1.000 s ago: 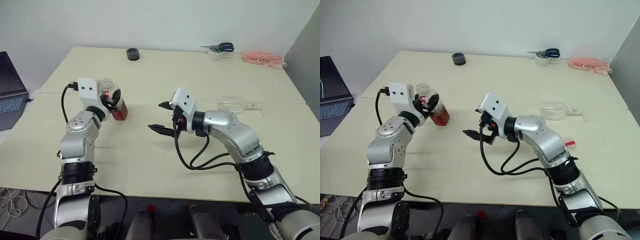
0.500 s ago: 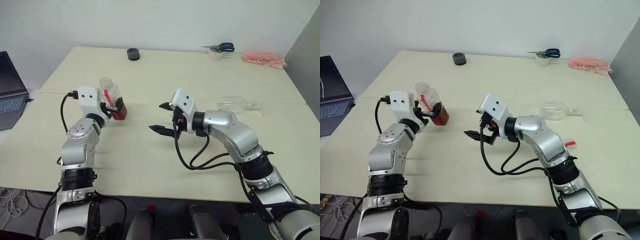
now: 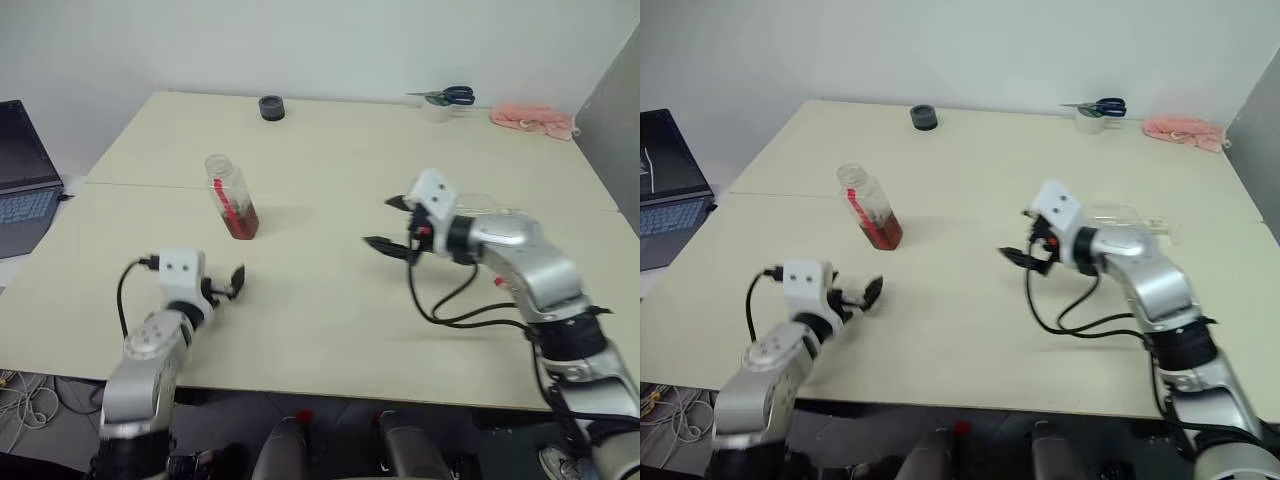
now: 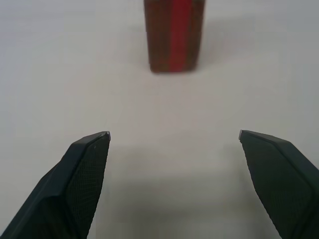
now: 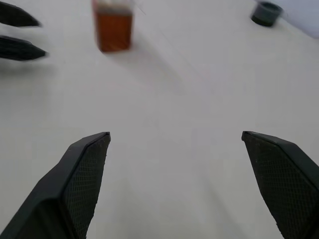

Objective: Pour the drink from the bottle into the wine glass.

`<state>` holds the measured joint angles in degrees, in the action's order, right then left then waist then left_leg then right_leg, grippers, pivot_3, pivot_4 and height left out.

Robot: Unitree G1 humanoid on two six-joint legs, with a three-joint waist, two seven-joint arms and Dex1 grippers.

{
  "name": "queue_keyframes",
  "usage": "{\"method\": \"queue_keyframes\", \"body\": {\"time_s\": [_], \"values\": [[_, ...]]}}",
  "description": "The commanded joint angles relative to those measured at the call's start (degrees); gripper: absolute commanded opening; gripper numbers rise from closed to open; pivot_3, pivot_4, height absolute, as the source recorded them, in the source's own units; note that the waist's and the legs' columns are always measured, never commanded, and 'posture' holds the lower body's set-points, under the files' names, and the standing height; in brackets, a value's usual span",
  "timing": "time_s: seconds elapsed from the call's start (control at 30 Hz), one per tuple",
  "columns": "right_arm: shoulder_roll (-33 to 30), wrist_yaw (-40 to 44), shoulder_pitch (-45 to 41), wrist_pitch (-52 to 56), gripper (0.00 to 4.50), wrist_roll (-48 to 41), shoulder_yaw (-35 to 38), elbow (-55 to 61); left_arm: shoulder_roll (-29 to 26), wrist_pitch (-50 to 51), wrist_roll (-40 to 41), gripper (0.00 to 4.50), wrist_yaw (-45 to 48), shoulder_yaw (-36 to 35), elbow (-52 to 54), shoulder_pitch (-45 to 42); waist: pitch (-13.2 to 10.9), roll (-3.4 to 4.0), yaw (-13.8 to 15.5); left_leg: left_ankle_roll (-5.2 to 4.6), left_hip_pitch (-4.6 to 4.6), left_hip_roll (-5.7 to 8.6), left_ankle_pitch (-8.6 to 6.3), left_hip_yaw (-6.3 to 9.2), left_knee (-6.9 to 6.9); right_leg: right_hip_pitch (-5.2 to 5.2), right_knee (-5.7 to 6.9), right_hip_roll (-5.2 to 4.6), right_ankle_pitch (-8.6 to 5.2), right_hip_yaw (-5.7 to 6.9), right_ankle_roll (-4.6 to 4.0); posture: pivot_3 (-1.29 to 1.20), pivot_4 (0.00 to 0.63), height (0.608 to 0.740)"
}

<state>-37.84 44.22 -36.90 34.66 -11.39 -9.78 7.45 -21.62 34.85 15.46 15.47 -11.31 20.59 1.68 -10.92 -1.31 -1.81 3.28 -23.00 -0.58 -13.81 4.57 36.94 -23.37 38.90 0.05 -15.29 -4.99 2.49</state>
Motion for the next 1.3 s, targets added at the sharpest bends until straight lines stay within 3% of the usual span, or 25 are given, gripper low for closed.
{"method": "queue_keyframes", "body": {"time_s": [0.03, 0.13, 0.53, 1.3], "values": [[-7.8, -0.5, -0.3, -5.6, 4.5, 7.6, 1.4, 0.6, -0.9, -1.8, 3.5, 4.45, 6.2, 3.8, 7.7, 0.1, 0.0, -0.01, 0.1, 0.0, 0.0, 0.02, 0.0, -0.03, 0.01, 0.0, -0.01, 0.0, -0.02, -0.01, 0.02, 0.0, 0.15, 0.74], [-12.4, -4.8, -1.4, -12.3, 4.5, 17.7, -2.0, -5.4, -0.9, -2.4, 4.4, 4.45, 10.0, 8.0, 7.4, -4.2, 0.0, -0.03, 0.0, -0.02, 0.18, 0.09, 0.01, -0.12, 0.02, 0.15, -0.04, 0.08, -0.18, -0.01, 0.27, 0.0, 0.15, 0.74], [-7.7, -19.6, -4.1, -23.1, 4.5, 37.9, -9.3, -27.7, 0.9, -2.9, 4.0, 4.45, 16.8, 18.5, 1.0, -18.9, 0.0, -0.04, -1.0, -0.01, 0.17, 0.0, 0.01, -0.3, -0.03, 0.06, -0.01, 0.27, -0.01, -0.36, -0.01, 0.0, 0.15, 0.74], [4.9, -42.6, -21.9, -36.3, 4.5, 47.8, -14.2, -75.3, 2.0, -1.3, 3.1, 4.45, 14.4, 19.6, 1.9, -21.9, 0.0, -0.03, -1.6, -0.01, 0.23, 0.02, 0.02, -0.37, 0.03, 0.07, 0.05, 0.3, 0.0, -0.5, -0.01, 0.0, 0.15, 0.74]]}}
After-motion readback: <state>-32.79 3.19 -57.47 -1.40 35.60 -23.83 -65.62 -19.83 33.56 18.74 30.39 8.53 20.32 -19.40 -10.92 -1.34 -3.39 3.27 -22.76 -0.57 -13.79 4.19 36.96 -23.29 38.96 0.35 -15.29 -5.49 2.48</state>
